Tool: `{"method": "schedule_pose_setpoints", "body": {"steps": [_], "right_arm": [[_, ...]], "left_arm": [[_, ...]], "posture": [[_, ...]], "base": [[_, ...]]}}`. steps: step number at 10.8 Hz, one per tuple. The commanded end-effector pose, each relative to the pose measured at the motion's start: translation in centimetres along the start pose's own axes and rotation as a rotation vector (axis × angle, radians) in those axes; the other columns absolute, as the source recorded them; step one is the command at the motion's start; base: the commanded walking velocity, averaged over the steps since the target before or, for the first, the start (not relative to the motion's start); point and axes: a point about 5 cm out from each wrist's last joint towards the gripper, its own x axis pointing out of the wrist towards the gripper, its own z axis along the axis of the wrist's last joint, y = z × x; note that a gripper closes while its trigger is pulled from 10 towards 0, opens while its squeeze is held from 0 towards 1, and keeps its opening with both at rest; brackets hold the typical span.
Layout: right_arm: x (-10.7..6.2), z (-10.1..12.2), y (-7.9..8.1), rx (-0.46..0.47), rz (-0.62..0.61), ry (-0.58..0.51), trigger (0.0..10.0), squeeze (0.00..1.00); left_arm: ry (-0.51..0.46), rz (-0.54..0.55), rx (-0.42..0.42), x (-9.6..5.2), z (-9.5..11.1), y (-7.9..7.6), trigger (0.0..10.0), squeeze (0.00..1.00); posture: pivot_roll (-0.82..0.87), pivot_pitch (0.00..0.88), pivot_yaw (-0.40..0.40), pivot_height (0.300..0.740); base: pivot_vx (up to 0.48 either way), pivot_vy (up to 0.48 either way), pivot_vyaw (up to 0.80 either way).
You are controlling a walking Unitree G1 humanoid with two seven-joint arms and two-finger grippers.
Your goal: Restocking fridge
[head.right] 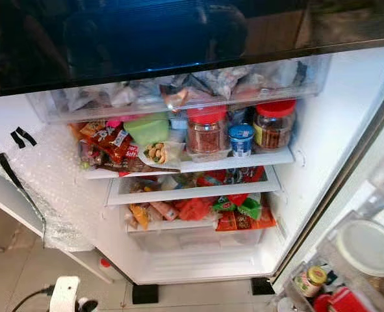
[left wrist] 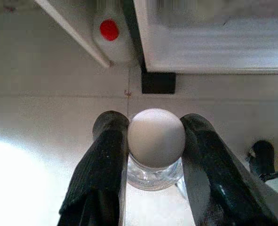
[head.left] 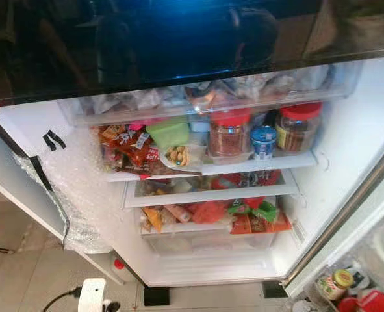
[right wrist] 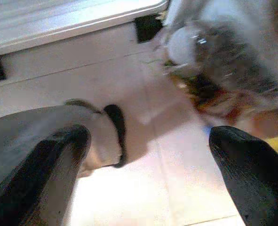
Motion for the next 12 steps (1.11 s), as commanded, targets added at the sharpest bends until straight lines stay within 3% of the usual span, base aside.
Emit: {"method": "schedule_pose_setpoints", "body": {"steps": [1,2,3,5,7,9,10,12], "right_arm": [[-0.1,-0.1,0.3,0.029,0.020,-0.028,10.0,0.00],[-0.1,0.7,0.2,0.055,0.019,-0.091,10.0,0.00],[0.0,1.4,0.0,0.074,0.023,-0.133,10.0,0.00],[0.0,3.9,-0.2,0.072,0.042,-0.255,10.0,0.00],[0.3,9.3,2.9,0.061,0.100,-0.419,10.0,0.00],[-1.0,12.7,3.1,0.059,0.209,-0.668,10.0,0.00],[-1.7,13.3,3.2,0.052,0.268,-0.740,10.0,0.00],[-2.9,12.9,3.6,-0.070,0.332,-0.810,10.0,0.00]], "left_arm": [[-0.013,0.004,-0.014,-0.2,-0.3,0.4,10.0,0.00],[-0.099,-0.011,0.068,0.9,3.1,-1.1,10.0,0.00],[-0.192,-0.058,0.069,1.8,6.7,-3.4,10.0,0.00],[-0.216,-0.087,0.034,1.9,7.5,-4.2,10.0,0.00],[-0.229,-0.088,0.018,2.0,7.9,-4.3,10.0,0.00],[-0.239,-0.087,0.015,2.0,8.1,-4.2,10.0,0.00],[-0.243,-0.090,0.017,2.0,8.3,-4.3,10.0,0.00],[-0.322,-0.097,0.014,1.9,9.8,-4.5,10.0,0.00]], "posture": [[-0.18,0.000,0.111,0.740],[-0.19,0.000,0.113,0.740],[-0.20,0.000,0.110,0.740],[-0.19,0.000,0.098,0.740],[-0.20,0.000,0.096,0.740],[-0.21,0.000,0.099,0.740],[-0.22,0.000,0.102,0.740],[-0.20,0.000,0.101,0.740]], "base": [[0.000,0.000,0.00],[0.000,0.000,0.00],[0.000,0.000,0.00],[0.000,0.000,0.00],[0.000,0.000,0.00],[0.000,0.000,0.00],[0.000,0.000,0.00],[0.000,0.000,0.00]]}}
